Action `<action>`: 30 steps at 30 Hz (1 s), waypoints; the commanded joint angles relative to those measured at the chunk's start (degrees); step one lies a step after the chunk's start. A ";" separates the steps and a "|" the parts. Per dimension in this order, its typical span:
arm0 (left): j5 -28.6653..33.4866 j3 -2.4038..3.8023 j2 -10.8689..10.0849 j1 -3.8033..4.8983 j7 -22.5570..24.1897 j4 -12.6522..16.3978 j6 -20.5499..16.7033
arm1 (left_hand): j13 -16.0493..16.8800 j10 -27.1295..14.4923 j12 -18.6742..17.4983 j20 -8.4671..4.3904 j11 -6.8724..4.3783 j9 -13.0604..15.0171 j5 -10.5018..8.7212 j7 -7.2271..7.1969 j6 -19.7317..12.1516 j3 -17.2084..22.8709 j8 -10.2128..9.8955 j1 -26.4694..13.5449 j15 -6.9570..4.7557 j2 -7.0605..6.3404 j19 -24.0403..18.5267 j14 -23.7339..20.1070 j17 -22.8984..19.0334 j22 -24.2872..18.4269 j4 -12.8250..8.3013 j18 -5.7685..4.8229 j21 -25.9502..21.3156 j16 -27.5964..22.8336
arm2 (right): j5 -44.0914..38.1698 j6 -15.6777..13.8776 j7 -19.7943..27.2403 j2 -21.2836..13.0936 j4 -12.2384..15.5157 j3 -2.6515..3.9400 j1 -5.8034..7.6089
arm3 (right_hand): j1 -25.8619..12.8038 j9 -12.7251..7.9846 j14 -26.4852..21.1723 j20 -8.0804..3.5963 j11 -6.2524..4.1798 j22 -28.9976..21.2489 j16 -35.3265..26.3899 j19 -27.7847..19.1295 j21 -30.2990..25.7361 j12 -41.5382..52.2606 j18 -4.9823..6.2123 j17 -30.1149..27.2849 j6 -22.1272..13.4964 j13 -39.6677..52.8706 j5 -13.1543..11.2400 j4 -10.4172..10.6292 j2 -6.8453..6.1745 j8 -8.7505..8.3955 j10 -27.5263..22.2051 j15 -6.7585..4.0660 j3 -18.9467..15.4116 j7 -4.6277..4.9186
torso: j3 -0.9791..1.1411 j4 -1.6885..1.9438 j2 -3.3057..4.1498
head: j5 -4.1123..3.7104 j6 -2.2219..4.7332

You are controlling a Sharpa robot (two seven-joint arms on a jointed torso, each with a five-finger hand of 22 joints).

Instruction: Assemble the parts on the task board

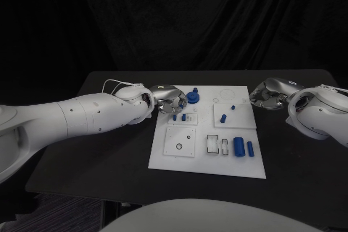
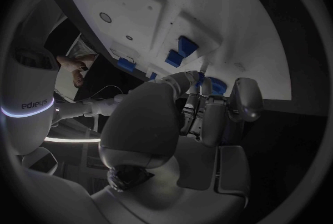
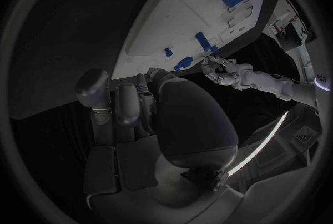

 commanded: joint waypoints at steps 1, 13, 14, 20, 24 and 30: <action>0.15 0.05 0.52 -0.11 0.17 -0.43 0.53 | 0.07 0.39 0.24 -0.03 0.10 -0.03 0.25 -0.18 0.07 0.31 -0.24 0.24 0.07 -0.15 -0.43 -0.34 0.43 7.66 -0.12 -0.54 -0.25 -0.10 | -0.15 0.33 -0.71 -0.01 0.10 0.04 -0.11 | -0.61 -0.09 -0.44 -0.09 0.10 6.31 -0.23 -0.28 -0.34 -0.33 0.57 -0.05 -0.10 2.38 0.31 0.20 -0.08 -0.02 -0.41 -0.15 -0.01 -0.05 | -0.02 -0.02 0.01 | 0.08 0.00; 0.15 0.05 2.02 -0.47 -0.53 -2.29 2.45 | -0.05 0.06 0.07 0.02 0.26 -0.31 0.06 -0.16 0.07 0.29 -0.72 0.00 0.19 -0.22 -1.07 -0.90 -0.23 7.46 -0.12 -0.41 -0.77 -0.26 | -0.15 0.48 -0.74 0.02 0.15 0.04 -0.11 | -0.61 -0.09 -0.44 -0.09 0.10 6.31 -0.23 -0.28 -0.34 -0.33 0.57 -0.05 -0.10 2.38 0.31 0.20 -0.08 -0.02 -0.41 -0.15 -0.01 -0.05 | -0.01 0.02 -0.01 | -0.09 0.00; 0.15 0.05 2.10 -0.50 -0.58 -2.38 2.65 | -0.06 0.05 0.06 0.02 0.27 -0.34 0.04 -0.17 0.04 0.29 -0.77 -0.02 0.20 -0.23 -1.10 -0.92 -0.25 7.45 -0.12 -0.41 -0.79 -0.27 | -0.15 0.49 -0.74 0.01 0.15 0.04 -0.11 | -0.61 -0.09 -0.44 -0.09 0.10 6.31 -0.23 -0.28 -0.34 -0.33 0.57 -0.05 -0.10 2.38 0.31 0.20 -0.08 -0.02 -0.41 -0.15 -0.01 -0.05 | 0.00 0.02 -0.01 | -0.08 0.00; 0.15 0.05 2.27 -0.61 -0.78 -2.62 3.29 | -0.12 -0.05 0.01 0.08 0.34 -0.55 -0.10 -0.30 -0.08 0.25 -1.15 -0.14 0.28 -0.35 -1.35 -1.16 -0.53 7.38 -0.18 -0.37 -0.98 -0.33 | -0.15 0.56 -0.78 0.00 0.18 0.04 -0.11 | -0.61 -0.10 -0.46 -0.09 0.11 6.31 -0.25 -0.29 -0.40 -0.34 0.57 -0.06 -0.09 2.39 0.29 0.20 -0.06 -0.03 -0.42 -0.15 0.04 -0.06 | -0.01 -0.03 -0.01 | 0.03 0.00; 0.15 0.05 2.20 -0.66 -0.95 -2.67 3.49 | -0.15 -0.11 -0.04 0.09 0.37 -0.64 -0.12 -0.38 -0.12 0.26 -1.31 -0.15 0.31 -0.46 -1.52 -1.38 -0.77 7.33 -0.27 -0.33 -1.12 -0.39 | -0.15 0.61 -0.78 0.06 0.15 0.04 -0.12 | -0.61 -0.10 -0.46 -0.09 0.11 6.31 -0.25 -0.29 -0.40 -0.34 0.57 -0.06 -0.09 2.39 0.29 0.20 -0.06 -0.03 -0.42 -0.15 0.04 -0.06 | -0.02 -0.03 0.00 | 0.10 0.00; 0.15 0.05 1.93 -0.72 -0.96 -2.54 3.49 | -0.21 -0.24 -0.12 0.13 0.43 -0.78 -0.11 -0.47 -0.13 0.31 -1.55 -0.16 0.35 -0.55 -1.73 -1.56 -0.97 7.27 -0.41 -0.29 -1.28 -0.44 | -0.15 0.63 -0.75 0.15 0.09 0.04 -0.12 | -0.61 -0.10 -0.46 -0.09 0.11 6.31 -0.25 -0.29 -0.40 -0.34 0.57 -0.06 -0.09 2.39 0.29 0.20 -0.06 -0.03 -0.42 -0.15 0.04 -0.06 | -0.03 -0.01 -0.01 | 0.16 0.00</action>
